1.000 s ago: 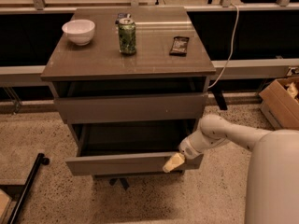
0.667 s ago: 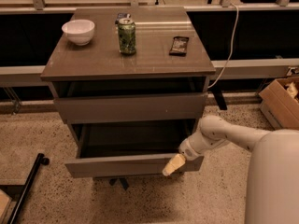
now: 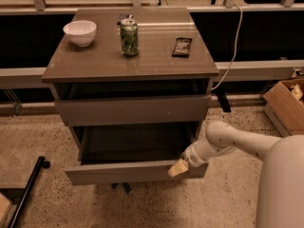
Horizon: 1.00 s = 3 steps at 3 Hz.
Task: Open middle drawer
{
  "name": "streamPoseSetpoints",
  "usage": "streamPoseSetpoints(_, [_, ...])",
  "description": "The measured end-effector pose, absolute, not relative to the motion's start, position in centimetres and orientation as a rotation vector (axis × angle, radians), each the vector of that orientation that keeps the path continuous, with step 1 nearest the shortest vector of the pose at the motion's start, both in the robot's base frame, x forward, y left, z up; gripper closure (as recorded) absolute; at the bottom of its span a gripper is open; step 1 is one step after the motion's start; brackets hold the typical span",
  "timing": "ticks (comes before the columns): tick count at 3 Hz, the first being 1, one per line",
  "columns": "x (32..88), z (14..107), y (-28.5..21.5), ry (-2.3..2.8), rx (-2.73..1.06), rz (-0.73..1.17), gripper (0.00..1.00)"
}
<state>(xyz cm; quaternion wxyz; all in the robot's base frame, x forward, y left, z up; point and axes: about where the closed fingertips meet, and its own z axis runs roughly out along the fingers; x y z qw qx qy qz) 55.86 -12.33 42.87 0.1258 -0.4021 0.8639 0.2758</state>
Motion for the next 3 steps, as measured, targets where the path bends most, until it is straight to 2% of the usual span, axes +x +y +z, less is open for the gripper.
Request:
streamPoseSetpoints(1, [56.0, 42.9, -12.3, 2.516, -1.171, 0.803, 0.66])
streamPoseSetpoints(2, [52.6, 42.9, -13.1, 2.558, -1.095, 0.823, 0.89])
streamPoseSetpoints(3, [52.7, 42.9, -13.0, 2.559, -1.093, 0.823, 1.0])
